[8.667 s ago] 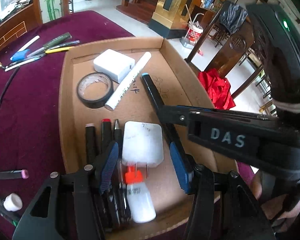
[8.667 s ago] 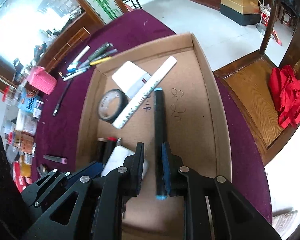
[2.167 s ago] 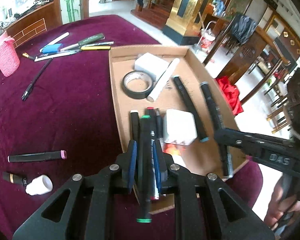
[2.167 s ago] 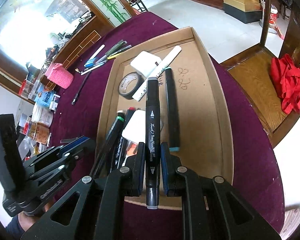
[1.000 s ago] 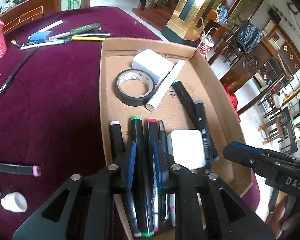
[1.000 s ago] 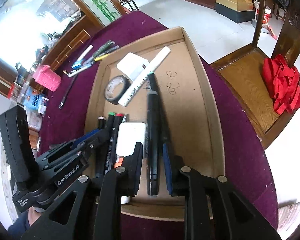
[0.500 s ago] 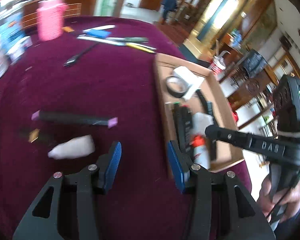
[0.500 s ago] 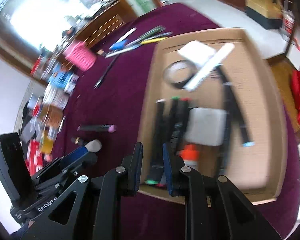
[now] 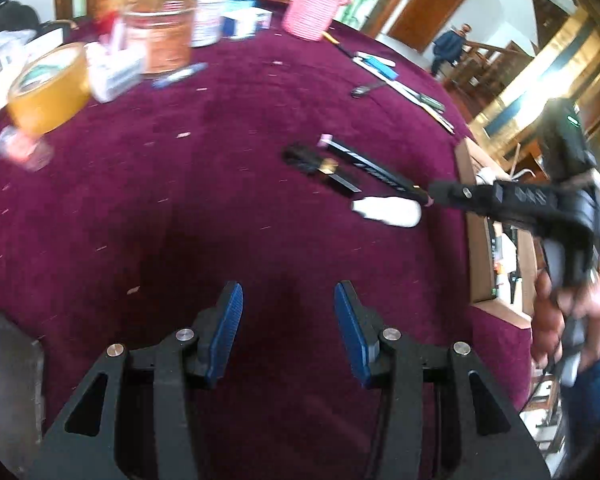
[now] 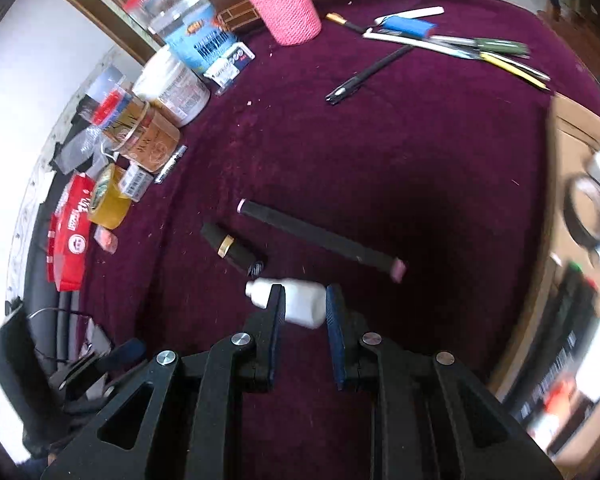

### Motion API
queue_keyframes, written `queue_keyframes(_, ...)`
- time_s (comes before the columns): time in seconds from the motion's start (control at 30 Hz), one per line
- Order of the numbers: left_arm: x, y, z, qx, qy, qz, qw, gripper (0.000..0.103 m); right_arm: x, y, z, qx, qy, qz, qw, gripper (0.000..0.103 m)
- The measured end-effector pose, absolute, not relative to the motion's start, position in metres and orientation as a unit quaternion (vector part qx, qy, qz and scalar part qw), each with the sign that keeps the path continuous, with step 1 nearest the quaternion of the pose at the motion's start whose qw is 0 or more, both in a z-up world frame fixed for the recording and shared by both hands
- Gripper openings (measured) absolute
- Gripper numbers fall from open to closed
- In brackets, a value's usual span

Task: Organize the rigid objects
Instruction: 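Move both tools back to the carpet toward the white bottle and black marker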

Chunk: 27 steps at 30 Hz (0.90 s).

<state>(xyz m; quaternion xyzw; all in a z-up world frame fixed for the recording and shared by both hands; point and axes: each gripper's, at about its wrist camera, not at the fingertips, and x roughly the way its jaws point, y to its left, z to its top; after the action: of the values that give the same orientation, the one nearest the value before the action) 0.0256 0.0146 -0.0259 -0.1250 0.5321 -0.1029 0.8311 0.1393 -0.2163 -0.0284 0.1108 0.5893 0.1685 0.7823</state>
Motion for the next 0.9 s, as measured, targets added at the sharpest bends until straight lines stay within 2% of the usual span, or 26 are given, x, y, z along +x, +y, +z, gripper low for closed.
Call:
queue_keyframes(0.1,0.019,0.03,-0.028,-0.128,0.532,-0.085,0.833,0.046,0.157,-0.209,-0.032,0.097,0.58,0.159,0.793,0.018)
queue_keyframes(0.23,0.011,0.048,-0.032,-0.133,0.535,-0.07,0.832,0.046,0.176,-0.194,-0.041,0.025,0.574,0.153,0.804,0.018)
queue_keyframes(0.37,0.009,0.053,-0.035,-0.137,0.538,-0.064,0.829,0.046,0.184,-0.196,-0.054,0.063,0.593,0.173,0.784,0.019)
queue_keyframes(0.47,0.011,0.052,-0.035,-0.136,0.538,-0.068,0.829,0.046,0.173,-0.193,-0.057,0.086,0.606,0.192,0.767,0.021)
queue_keyframes(0.63,0.021,0.042,-0.034,-0.132,0.539,-0.083,0.828,0.046,0.139,-0.174,-0.061,0.057,0.625,0.211,0.75,0.022)
queue_keyframes(0.67,0.023,0.039,-0.034,-0.13,0.54,-0.087,0.827,0.046,0.131,-0.17,-0.059,0.046,0.625,0.211,0.751,0.016)
queue_keyframes(0.9,0.04,0.022,-0.03,-0.113,0.542,-0.109,0.826,0.046,0.092,-0.168,-0.058,0.052,0.625,0.195,0.754,0.014)
